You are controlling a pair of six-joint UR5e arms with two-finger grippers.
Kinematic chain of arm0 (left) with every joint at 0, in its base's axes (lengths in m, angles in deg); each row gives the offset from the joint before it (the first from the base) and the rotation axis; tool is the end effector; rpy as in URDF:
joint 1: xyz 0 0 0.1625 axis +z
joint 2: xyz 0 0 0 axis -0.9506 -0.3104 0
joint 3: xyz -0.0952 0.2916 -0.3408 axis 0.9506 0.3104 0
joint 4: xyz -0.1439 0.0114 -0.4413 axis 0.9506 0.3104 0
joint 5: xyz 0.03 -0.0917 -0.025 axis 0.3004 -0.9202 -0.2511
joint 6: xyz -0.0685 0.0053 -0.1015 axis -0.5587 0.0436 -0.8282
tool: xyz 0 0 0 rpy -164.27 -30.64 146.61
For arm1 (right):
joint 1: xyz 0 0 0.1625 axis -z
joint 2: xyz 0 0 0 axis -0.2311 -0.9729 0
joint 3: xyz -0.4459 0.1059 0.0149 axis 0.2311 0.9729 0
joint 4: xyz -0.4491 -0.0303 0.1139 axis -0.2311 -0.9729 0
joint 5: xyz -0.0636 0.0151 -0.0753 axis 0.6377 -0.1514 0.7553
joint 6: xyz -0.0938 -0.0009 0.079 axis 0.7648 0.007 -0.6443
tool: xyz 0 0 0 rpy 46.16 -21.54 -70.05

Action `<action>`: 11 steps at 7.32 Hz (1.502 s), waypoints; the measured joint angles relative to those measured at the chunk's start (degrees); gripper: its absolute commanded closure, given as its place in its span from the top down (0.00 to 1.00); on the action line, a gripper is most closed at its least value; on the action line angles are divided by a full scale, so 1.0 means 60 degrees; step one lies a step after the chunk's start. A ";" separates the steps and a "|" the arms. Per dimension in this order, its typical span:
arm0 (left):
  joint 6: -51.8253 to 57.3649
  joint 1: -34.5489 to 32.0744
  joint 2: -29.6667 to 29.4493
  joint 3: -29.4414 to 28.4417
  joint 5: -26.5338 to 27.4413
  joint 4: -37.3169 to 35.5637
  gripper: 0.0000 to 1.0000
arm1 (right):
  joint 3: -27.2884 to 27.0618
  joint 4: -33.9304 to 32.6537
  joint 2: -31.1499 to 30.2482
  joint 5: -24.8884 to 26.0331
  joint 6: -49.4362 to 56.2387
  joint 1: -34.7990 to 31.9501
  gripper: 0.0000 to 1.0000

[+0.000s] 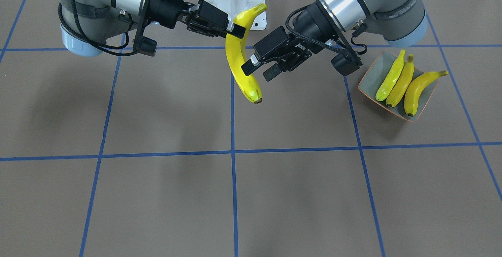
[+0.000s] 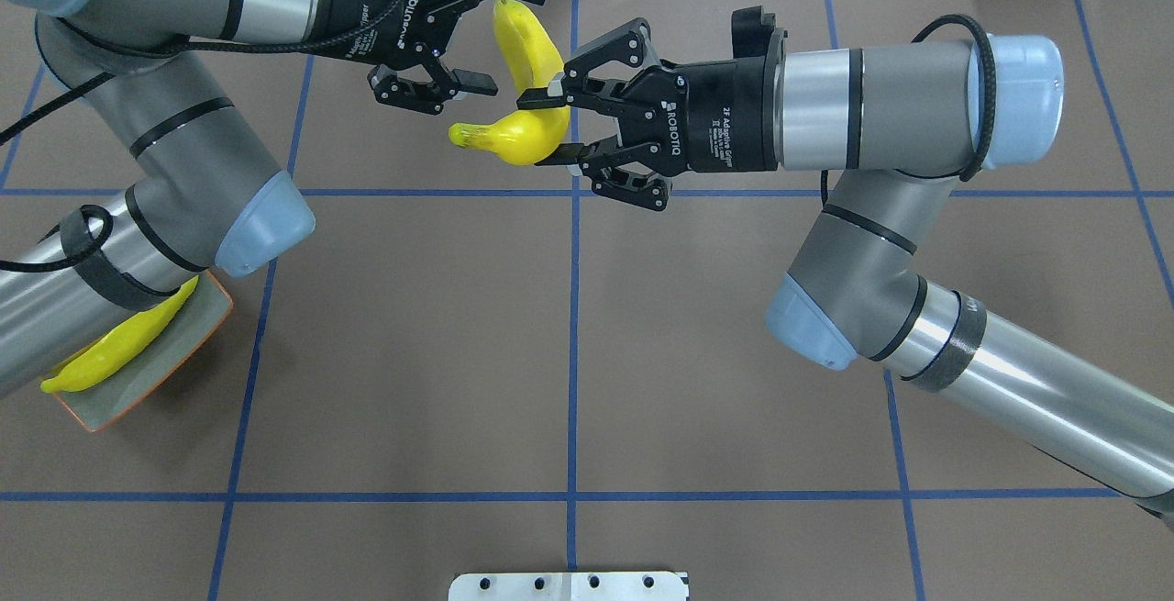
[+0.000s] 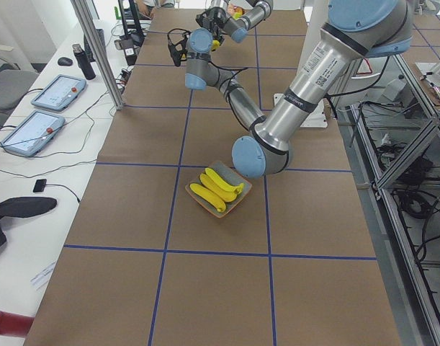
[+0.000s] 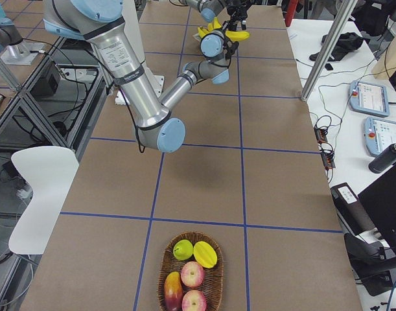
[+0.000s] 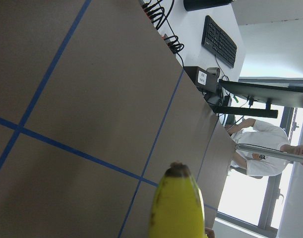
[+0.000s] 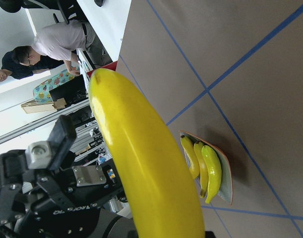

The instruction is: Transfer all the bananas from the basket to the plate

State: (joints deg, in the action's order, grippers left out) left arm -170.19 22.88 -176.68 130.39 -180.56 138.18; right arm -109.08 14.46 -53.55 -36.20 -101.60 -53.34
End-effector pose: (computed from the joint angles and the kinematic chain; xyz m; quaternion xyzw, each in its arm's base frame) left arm 0.4011 -0.5668 0.0942 -0.0453 0.7552 -0.2276 0.6131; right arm -0.4433 -0.4765 0.1091 -0.1807 -0.8284 0.2117 0.4861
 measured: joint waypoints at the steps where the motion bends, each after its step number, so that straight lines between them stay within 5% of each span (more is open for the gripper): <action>1: -0.0161 0.0007 -0.0019 -0.0004 0.0000 0.0064 0.83 | 0.0001 0.0206 -0.0033 0.0159 -0.0054 0.0087 0.00; 11: -0.0283 0.0215 -0.0175 -0.0045 -0.0024 0.0084 0.73 | 0.0149 0.1004 -0.0195 0.0931 0.0202 0.0459 0.00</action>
State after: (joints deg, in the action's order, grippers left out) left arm -171.89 24.17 -177.73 130.12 -180.70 138.68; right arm -108.18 20.48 -54.72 -30.62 -100.39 -50.58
